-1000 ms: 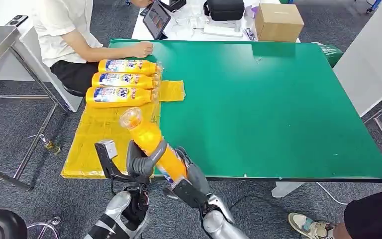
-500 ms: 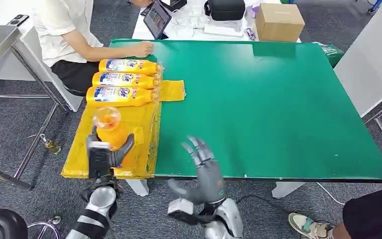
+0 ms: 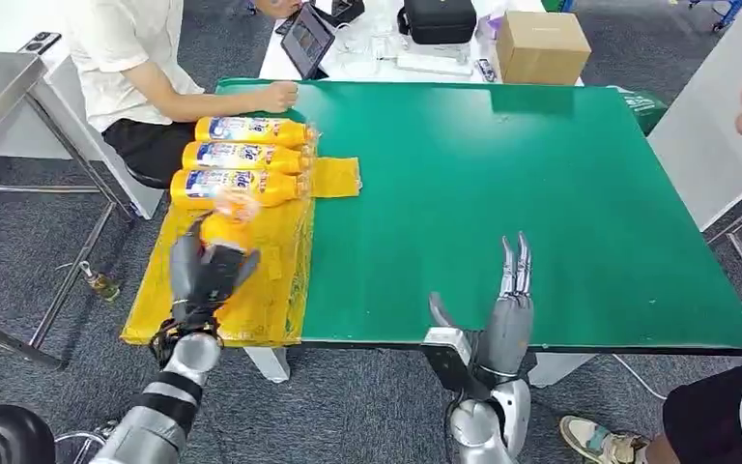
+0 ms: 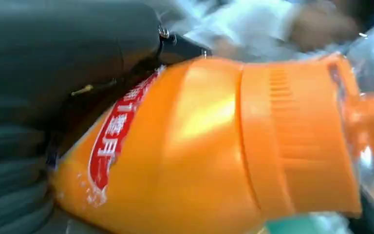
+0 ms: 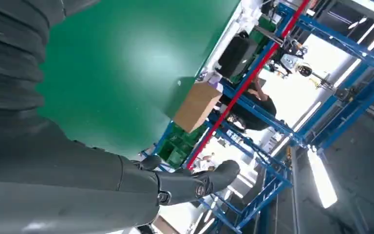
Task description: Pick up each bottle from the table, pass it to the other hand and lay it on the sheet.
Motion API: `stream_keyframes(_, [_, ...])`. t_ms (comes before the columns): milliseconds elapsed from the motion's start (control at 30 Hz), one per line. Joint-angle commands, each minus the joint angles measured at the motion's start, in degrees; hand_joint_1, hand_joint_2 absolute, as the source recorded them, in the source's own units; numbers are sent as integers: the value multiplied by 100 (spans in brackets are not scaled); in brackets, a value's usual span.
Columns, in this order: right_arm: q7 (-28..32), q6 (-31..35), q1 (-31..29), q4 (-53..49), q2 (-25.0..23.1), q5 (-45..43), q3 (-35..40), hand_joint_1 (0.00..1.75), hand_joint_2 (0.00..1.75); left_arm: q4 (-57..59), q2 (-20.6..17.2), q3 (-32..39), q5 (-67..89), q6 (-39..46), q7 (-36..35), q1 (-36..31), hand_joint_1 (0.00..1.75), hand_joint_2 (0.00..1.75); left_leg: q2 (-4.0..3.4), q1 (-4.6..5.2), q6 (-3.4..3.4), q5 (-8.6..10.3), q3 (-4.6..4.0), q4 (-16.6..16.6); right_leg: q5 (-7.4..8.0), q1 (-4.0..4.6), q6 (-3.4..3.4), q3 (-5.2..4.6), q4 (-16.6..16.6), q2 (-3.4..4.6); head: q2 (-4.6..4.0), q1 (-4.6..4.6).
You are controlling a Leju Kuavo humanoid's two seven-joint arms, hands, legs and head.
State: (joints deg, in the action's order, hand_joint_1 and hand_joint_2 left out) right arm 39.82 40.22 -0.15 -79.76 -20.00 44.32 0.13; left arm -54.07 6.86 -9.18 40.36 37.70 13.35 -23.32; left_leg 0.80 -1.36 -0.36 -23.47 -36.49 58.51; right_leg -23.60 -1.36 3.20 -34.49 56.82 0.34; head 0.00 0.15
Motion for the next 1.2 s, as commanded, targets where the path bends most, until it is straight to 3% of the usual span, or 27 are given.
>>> stream_keyframes(33, [18, -22, -249, 557, 82, -282, 251, 0, 175, 1568, -417, -800, 1554, -461, -1119, -841, 175, 175, -28, -4, 10, -5, 23, -6, 4, 10, -19, 15, -11, 14, 0, 4])
stream_keyframes(200, [18, -22, -481, 963, 231, -536, 566, 0, 175, 2682, -223, -1287, 2433, -1791, -1505, -1364, 175, 175, -22, -4, 6, -1, 23, -7, 0, 8, -18, 17, -9, -3, -2, 0])
stream_keyframes(367, [18, -22, -438, 1012, 224, -564, 675, 0, 175, 3031, -63, -1335, 2496, -2038, -1535, -1353, 175, 175, -37, 1, 14, -6, 44, -17, 0, 5, -16, 38, -21, 11, 0, 0])
stream_keyframes(400, [18, -22, -463, 1158, 264, -579, 748, 0, 175, 3187, 16, -1223, 2379, -2271, -1554, -1371, 155, 175, -37, 2, 10, -5, 32, -10, 1, 3, -11, 24, -13, 15, 0, 2])
stream_keyframes(533, [18, -22, -463, 1158, 264, -579, 748, 0, 175, 3187, 16, -1223, 2379, -2271, -1554, -1371, 155, 175, -38, -1, 8, -7, 38, -13, 0, 6, -15, 28, -16, 19, 0, 4])
stream_keyframes(567, [18, -22, -443, 1178, 282, -581, 768, 0, 175, 3272, 57, -1211, 2364, -2383, -1557, -1362, 59, 175, -36, 1, 6, -5, 26, -8, 1, 3, -12, 15, -8, 19, 0, -7])
stream_keyframes(600, [18, -22, -456, 1258, 301, -587, 799, 0, 175, 3324, 64, -1190, 2354, -2485, -1558, -1370, 3, 175, -37, -1, 8, -6, 37, -12, 0, 6, -16, 27, -14, 18, 0, 7])
stream_keyframes(833, [18, -22, -457, 1441, 338, -441, 692, 0, 175, 3441, 123, -759, 1842, -2800, -1128, -1308, 0, 175, -38, 2, 10, -5, 55, -16, 0, 3, -10, 52, -18, 22, 0, 2])
stream_keyframes(1033, [18, -22, -441, 1460, 400, -476, 688, 0, 175, 2811, 374, -249, 664, -3291, 202, -1157, 0, 175, -8, 3, 6, -1, 50, -10, -4, 1, -7, 55, -10, -1, 0, 0])
stream_keyframes(1200, [18, -22, -441, 1460, 400, -476, 688, 0, 175, 2811, 374, -249, 664, -3291, 202, -1157, 0, 175, -13, 4, 10, -3, 56, -13, -1, 1, -10, 60, -14, 10, 0, 0])
